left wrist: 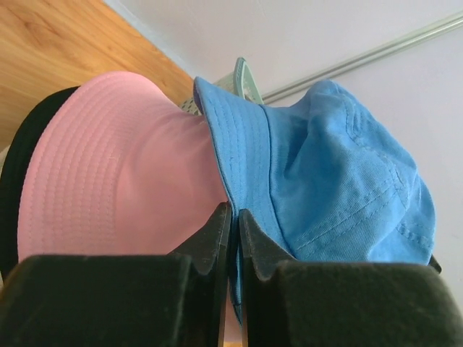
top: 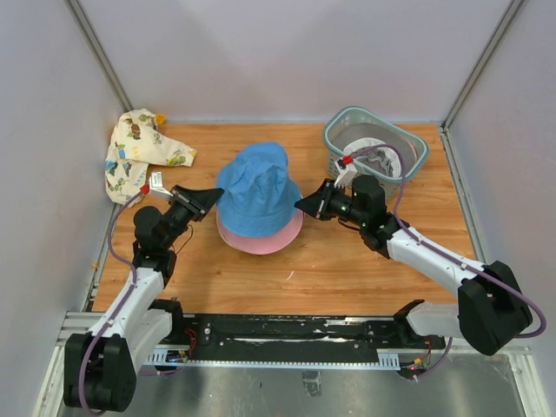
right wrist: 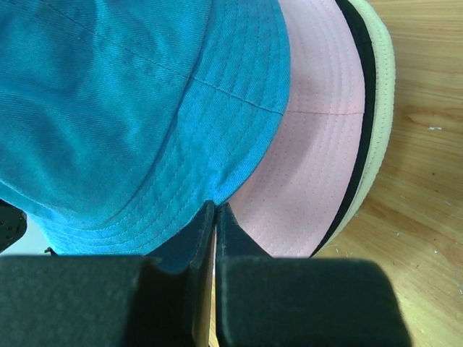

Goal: Stack the hats
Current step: Stack the hat on the hat.

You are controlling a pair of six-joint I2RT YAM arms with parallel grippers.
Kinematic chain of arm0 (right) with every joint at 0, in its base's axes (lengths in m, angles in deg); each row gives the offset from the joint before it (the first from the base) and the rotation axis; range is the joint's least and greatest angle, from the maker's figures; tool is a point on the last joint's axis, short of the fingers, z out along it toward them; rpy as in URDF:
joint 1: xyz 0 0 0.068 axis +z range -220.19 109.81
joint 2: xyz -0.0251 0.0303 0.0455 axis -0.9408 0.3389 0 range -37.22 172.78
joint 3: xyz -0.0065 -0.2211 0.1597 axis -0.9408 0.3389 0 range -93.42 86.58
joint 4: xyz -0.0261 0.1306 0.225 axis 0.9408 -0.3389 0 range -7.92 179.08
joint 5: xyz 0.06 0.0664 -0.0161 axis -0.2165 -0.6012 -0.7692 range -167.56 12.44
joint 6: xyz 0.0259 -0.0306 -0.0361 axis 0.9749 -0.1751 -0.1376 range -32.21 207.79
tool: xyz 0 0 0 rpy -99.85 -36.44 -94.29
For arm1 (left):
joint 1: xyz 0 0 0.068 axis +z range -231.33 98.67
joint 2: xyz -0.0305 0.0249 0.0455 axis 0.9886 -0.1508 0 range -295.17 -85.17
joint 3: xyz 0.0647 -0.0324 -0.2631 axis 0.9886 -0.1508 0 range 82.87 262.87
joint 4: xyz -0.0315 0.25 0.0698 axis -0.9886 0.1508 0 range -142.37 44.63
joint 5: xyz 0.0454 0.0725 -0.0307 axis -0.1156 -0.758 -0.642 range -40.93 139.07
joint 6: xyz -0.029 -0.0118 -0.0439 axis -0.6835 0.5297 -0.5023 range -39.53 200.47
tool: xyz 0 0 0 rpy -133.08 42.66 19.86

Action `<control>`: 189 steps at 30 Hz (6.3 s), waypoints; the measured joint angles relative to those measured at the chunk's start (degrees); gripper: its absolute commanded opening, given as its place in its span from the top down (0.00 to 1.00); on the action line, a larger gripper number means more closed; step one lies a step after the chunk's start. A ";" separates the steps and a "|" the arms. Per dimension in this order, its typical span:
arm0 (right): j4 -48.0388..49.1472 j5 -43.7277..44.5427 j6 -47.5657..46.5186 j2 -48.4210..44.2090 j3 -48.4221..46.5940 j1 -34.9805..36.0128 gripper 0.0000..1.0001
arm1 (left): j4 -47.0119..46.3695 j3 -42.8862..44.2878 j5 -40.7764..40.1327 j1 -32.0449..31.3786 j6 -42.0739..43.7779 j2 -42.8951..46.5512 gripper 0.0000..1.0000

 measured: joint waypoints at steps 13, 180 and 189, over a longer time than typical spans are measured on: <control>-0.94 0.02 -1.33 -0.02 -0.79 0.00 0.99 | 7.04 0.02 -3.63 1.38 4.33 9.35 0.97; 36.04 -18.43 17.59 31.54 -9.27 -12.87 0.45 | -52.50 -13.68 4.85 5.14 -16.65 -37.38 0.56; 37.13 -18.53 18.29 31.54 -9.27 -12.85 0.46 | -52.50 -18.56 2.32 6.43 -16.68 -26.84 0.48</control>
